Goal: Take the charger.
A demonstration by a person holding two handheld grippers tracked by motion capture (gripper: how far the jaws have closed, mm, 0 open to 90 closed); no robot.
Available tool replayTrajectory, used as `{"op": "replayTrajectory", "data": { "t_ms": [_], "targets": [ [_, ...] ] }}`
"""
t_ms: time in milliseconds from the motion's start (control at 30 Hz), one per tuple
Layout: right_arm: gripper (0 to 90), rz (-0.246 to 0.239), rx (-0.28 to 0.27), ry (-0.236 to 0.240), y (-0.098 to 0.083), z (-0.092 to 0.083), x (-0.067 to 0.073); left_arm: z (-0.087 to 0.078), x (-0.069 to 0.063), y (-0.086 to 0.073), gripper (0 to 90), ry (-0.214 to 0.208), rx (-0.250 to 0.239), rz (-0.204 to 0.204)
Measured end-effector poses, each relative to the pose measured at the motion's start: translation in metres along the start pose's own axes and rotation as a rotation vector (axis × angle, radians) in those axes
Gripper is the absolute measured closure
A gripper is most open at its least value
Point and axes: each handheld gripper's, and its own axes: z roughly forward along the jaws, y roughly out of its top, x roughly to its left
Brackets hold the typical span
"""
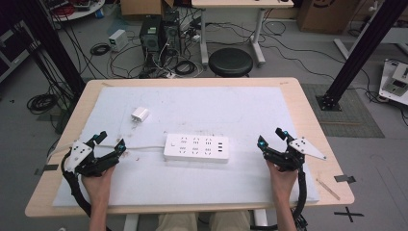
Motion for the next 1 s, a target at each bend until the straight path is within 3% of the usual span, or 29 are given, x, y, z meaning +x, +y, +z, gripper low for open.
{"op": "replayTrajectory", "data": {
  "t_ms": [100,367,567,733,767,800,1000],
  "targets": [
    [20.5,-0.014,0.005,-0.002,0.0,0.001,0.001,0.001,0.002,0.0,24.6,-0.006,0.0,-0.013],
    [20.5,-0.015,-0.007,-0.005,0.0,0.0,0.001,0.001,-0.003,0.0,24.6,-0.002,-0.003,0.015],
    [20.5,-0.004,-0.007,-0.009,0.0,0.0,0.0,0.002,-0.001,-0.001,24.6,0.004,-0.01,-0.005],
    [20.4,-0.003,-0.004,-0.002,0.0,0.0,0.001,0.004,-0.003,0.0,24.6,0.009,0.011,0.005],
    [20.5,-0.004,-0.004,-0.003,0.0,0.0,0.001,0.006,-0.004,0.001,24.6,0.047,0.04,0.01],
    [20.4,-0.003,-0.005,-0.013,0.0,0.0,0.001,0.007,-0.004,0.002,24.6,0.059,0.062,0.016],
    [20.4,-0.004,-0.01,-0.008,0.0,0.0,0.0,0.013,-0.002,0.007,24.6,-0.008,0.149,-0.036]
  ]
}}
